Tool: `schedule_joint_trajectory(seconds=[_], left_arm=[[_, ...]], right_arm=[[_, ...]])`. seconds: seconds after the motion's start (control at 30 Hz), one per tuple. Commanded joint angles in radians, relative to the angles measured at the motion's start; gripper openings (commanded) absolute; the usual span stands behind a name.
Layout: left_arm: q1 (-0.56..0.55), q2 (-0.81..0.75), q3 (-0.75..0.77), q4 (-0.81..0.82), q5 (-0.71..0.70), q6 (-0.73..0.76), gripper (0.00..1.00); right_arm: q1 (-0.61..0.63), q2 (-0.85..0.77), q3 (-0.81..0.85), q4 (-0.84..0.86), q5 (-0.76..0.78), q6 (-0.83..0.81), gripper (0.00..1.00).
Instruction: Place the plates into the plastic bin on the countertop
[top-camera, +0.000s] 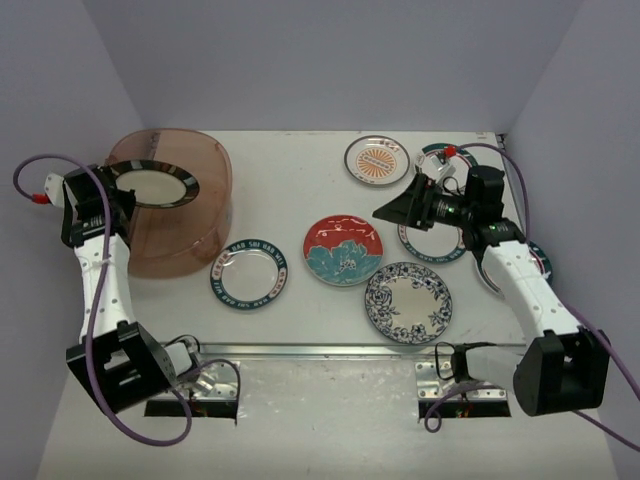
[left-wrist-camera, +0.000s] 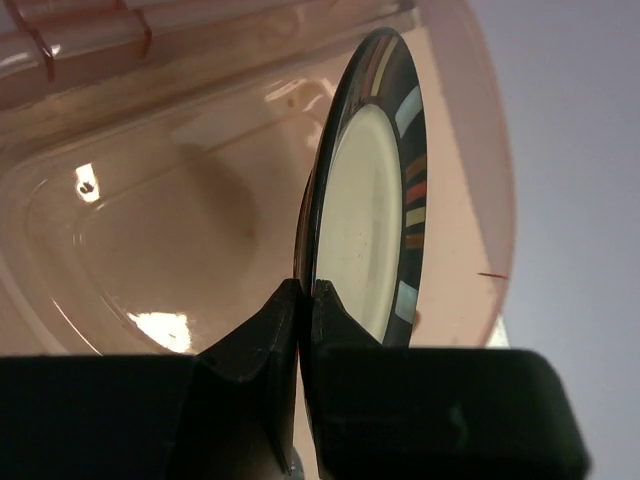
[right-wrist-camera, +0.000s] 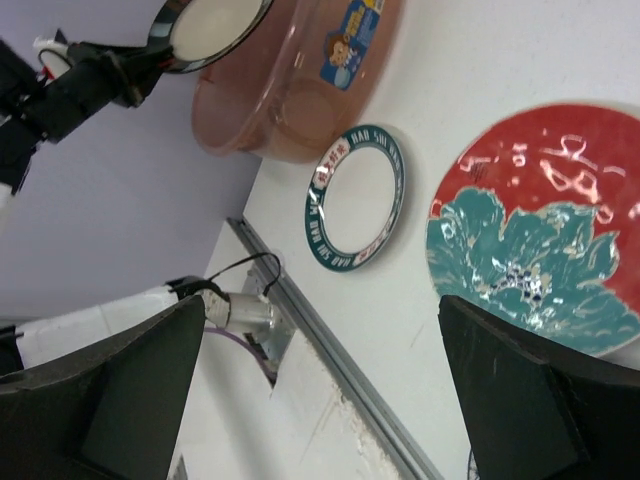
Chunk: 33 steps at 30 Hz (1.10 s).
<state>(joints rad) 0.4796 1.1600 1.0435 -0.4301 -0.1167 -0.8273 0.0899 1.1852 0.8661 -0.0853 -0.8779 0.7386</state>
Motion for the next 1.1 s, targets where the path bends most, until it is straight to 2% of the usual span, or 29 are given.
schedule_joint_trajectory(seconds=[0.0, 0.17, 0.33, 0.47, 0.53, 0.57, 0.6, 0.63, 0.67, 0.77, 0.8, 0.97, 1.03, 1.07], left_arm=[[-0.006, 0.063, -0.008, 0.274, 0.069, -0.011, 0.0], [-0.04, 0.188, -0.017, 0.326, 0.106, 0.004, 0.0], [-0.052, 0.369, 0.046, 0.312, 0.099, 0.01, 0.01], [-0.064, 0.439, 0.091, 0.298, 0.073, 0.015, 0.08], [-0.076, 0.452, 0.108, 0.289, 0.048, 0.022, 0.17], [-0.084, 0.457, 0.121, 0.279, 0.036, 0.025, 0.31], [-0.091, 0.462, 0.135, 0.266, 0.023, 0.028, 0.52], [-0.098, 0.467, 0.148, 0.254, 0.012, 0.031, 0.59], [-0.104, 0.473, 0.16, 0.236, 0.0, 0.036, 0.6], [-0.118, 0.499, 0.215, 0.146, -0.051, 0.047, 0.94], [-0.121, 0.504, 0.236, 0.107, -0.063, 0.05, 1.0], [-0.12, 0.461, 0.316, 0.014, -0.103, 0.068, 1.0], [-0.118, 0.439, 0.339, 0.0, -0.112, 0.085, 1.0], [-0.113, 0.437, 0.369, -0.019, -0.114, 0.088, 1.0]], right_arm=[[0.013, -0.108, -0.058, 0.077, -0.051, 0.012, 0.99], [0.016, -0.175, -0.089, 0.053, -0.044, -0.008, 0.99], [0.021, -0.184, -0.116, 0.048, -0.063, -0.02, 0.99], [0.021, -0.196, -0.108, -0.024, -0.04, -0.075, 0.99], [0.021, -0.202, -0.107, -0.039, -0.029, -0.088, 0.99], [0.021, -0.202, -0.109, -0.04, -0.027, -0.09, 0.99], [0.021, -0.198, -0.11, -0.042, -0.023, -0.09, 0.99], [0.021, -0.192, -0.111, -0.047, -0.009, -0.09, 0.99], [0.021, -0.187, -0.109, -0.065, 0.02, -0.091, 0.99], [0.022, -0.151, -0.076, -0.176, 0.195, -0.132, 0.99], [0.022, -0.134, -0.068, -0.198, 0.256, -0.142, 0.99], [0.009, -0.071, -0.074, -0.139, 0.364, -0.064, 0.99], [-0.013, -0.041, -0.114, -0.024, 0.265, -0.002, 0.99], [-0.028, -0.017, -0.146, 0.092, 0.196, 0.057, 0.99]])
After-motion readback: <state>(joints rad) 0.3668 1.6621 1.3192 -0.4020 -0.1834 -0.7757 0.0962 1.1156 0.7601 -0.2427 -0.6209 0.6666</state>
